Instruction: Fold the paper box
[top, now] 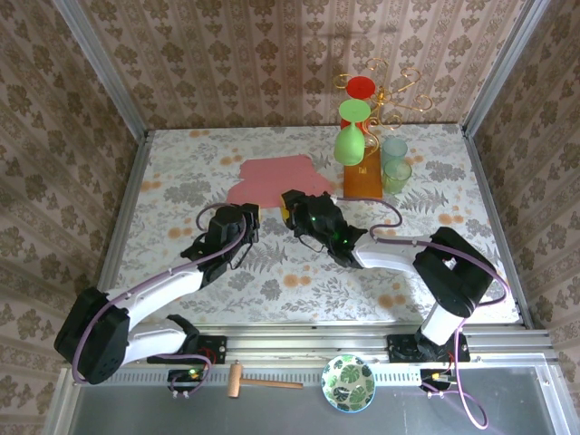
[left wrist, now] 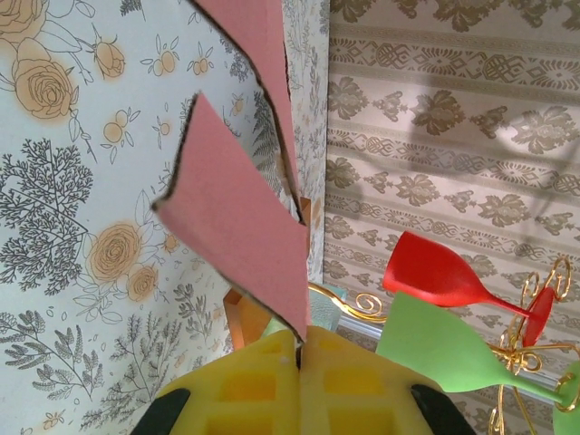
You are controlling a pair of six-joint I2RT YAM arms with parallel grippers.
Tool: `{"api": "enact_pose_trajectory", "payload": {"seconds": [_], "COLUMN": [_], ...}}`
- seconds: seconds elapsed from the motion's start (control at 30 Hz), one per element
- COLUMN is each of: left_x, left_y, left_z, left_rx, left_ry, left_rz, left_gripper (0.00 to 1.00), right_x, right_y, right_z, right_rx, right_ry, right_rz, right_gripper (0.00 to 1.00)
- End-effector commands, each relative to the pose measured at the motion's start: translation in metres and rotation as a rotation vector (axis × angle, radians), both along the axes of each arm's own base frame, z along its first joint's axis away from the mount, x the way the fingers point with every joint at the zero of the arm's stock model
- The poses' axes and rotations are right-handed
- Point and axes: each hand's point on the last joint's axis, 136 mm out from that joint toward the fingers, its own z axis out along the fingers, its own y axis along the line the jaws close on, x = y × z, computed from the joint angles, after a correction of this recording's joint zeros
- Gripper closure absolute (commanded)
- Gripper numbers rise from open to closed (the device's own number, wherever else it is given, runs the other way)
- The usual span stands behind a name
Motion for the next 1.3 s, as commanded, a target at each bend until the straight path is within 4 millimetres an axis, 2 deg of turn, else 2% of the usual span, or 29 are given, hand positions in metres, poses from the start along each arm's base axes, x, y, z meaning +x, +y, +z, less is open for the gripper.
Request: {"api": "enact_pose_trajectory", "payload": {"seconds": [0.0, 0.27, 0.33, 0.37, 0.43, 0.47, 0.53, 0.67, 0.77, 0.9, 0.97, 1.03, 1.13, 1.2, 1.27], "left_x": [-0.004, -0.006, -0.008, -0.01, -0.015, -0.018, -0.026, -0.041, -0.044, -0.031, -0.014, 0.006, 0.024, 0.029, 0.03], "left_y": [0.001, 0.001, 0.001, 0.002, 0.008, 0.013, 0.034, 0.085, 0.124, 0.15, 0.149, 0.138, 0.12, 0.113, 0.109], "left_z": [0.002, 0.009, 0.011, 0.012, 0.024, 0.03, 0.05, 0.077, 0.078, 0.074, 0.067, 0.059, 0.049, 0.044, 0.04], "left_rx": [-0.014, -0.013, -0.007, 0.002, 0.048, 0.087, 0.192, 0.349, 0.393, 0.392, 0.36, 0.343, 0.331, 0.327, 0.325], "left_ry": [0.01, 0.0, 0.001, 0.002, -0.009, -0.007, -0.011, 0.022, 0.071, 0.088, 0.081, 0.082, 0.108, 0.12, 0.133], "left_rz": [-0.005, -0.017, -0.022, -0.027, -0.044, -0.054, -0.057, -0.012, 0.031, 0.027, -0.02, -0.096, -0.187, -0.205, -0.212], "left_gripper": [1.0, 1.0, 1.0, 0.99, 0.77, 0.69, 0.58, 0.55, 0.56, 0.57, 0.57, 0.58, 0.6, 0.62, 0.62], "right_x": [0.005, 0.005, 0.006, 0.007, 0.007, 0.006, 0.0, -0.017, -0.037, -0.064, -0.077, -0.09, -0.115, -0.121, -0.116], "right_y": [0.006, 0.007, 0.004, 0.002, -0.003, -0.006, -0.017, -0.046, -0.071, -0.094, -0.1, -0.103, -0.112, -0.114, -0.116], "right_z": [0.001, -0.004, -0.002, 0.002, 0.017, 0.024, 0.043, 0.077, 0.099, 0.122, 0.126, 0.128, 0.126, 0.126, 0.125], "right_rx": [-0.014, -0.053, -0.065, -0.068, -0.091, -0.115, -0.191, -0.271, -0.279, -0.256, -0.257, -0.245, -0.279, -0.312, -0.337], "right_ry": [-0.011, 0.014, 0.013, 0.009, -0.011, -0.009, 0.023, 0.107, 0.191, 0.299, 0.36, 0.434, 0.599, 0.671, 0.712], "right_rz": [0.017, 0.033, 0.027, 0.024, 0.028, 0.034, 0.053, 0.044, -0.006, -0.051, -0.051, -0.049, -0.044, -0.051, -0.069], "right_gripper": [0.7, 0.85, 0.99, 1.0, 1.0, 1.0, 1.0, 1.0, 1.0, 1.0, 1.0, 1.0, 1.0, 1.0, 1.0]}}
